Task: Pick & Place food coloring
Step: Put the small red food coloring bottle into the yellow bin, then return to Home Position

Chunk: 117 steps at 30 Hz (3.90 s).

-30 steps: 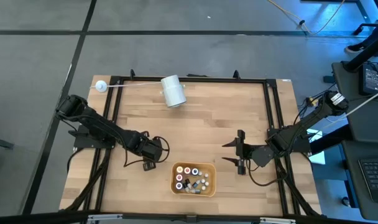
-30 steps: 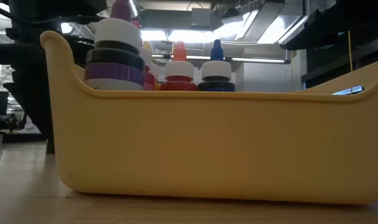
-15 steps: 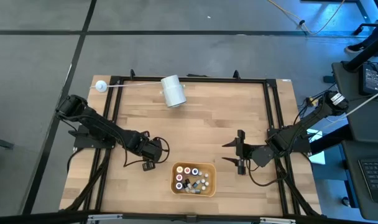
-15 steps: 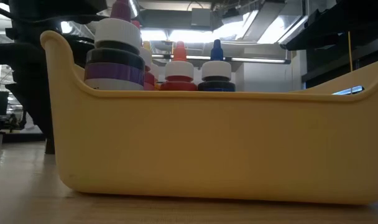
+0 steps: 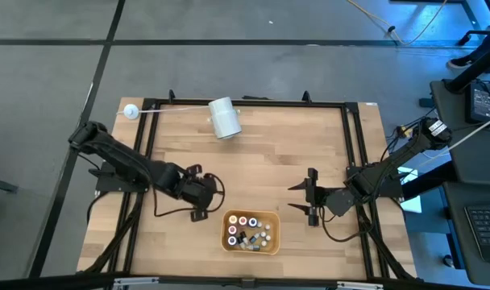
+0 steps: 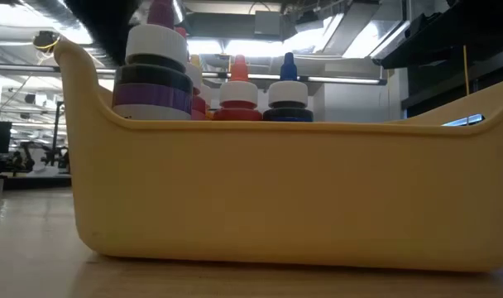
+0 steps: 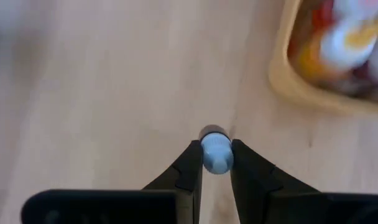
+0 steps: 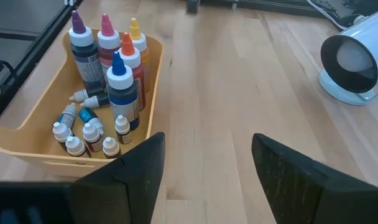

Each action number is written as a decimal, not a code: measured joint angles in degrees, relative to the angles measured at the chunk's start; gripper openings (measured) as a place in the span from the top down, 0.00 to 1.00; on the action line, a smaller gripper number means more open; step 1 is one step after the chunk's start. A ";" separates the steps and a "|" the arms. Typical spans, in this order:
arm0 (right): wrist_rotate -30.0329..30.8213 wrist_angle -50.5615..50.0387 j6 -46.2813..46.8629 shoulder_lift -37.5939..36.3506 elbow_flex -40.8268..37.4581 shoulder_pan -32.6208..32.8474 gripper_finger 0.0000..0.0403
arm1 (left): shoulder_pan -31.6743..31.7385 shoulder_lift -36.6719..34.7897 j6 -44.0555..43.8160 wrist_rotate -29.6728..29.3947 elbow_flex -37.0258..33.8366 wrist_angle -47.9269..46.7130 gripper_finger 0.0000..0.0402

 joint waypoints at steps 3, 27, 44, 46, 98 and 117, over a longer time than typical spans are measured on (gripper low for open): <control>0.00 -0.05 -0.01 0.00 0.00 0.00 0.40 | -0.34 -0.16 0.26 -4.16 5.34 1.08 0.86; -0.02 -2.54 0.27 0.00 0.02 0.02 0.40 | -6.45 34.42 20.92 3.49 43.45 2.36 0.86; -4.70 -3.57 1.71 0.00 0.02 0.00 0.40 | -6.70 41.03 17.06 6.04 44.16 2.55 0.79; -4.99 -3.57 1.71 0.00 0.02 0.02 0.40 | -6.70 41.03 17.06 5.96 44.16 3.01 0.76; 3.06 3.92 1.47 -38.08 -24.85 0.11 0.40 | 10.76 -44.63 26.26 4.80 -53.34 66.96 0.72; 7.04 -1.32 -3.89 -46.41 -25.51 -0.75 0.40 | 14.69 -67.42 24.52 8.57 -61.65 63.40 0.73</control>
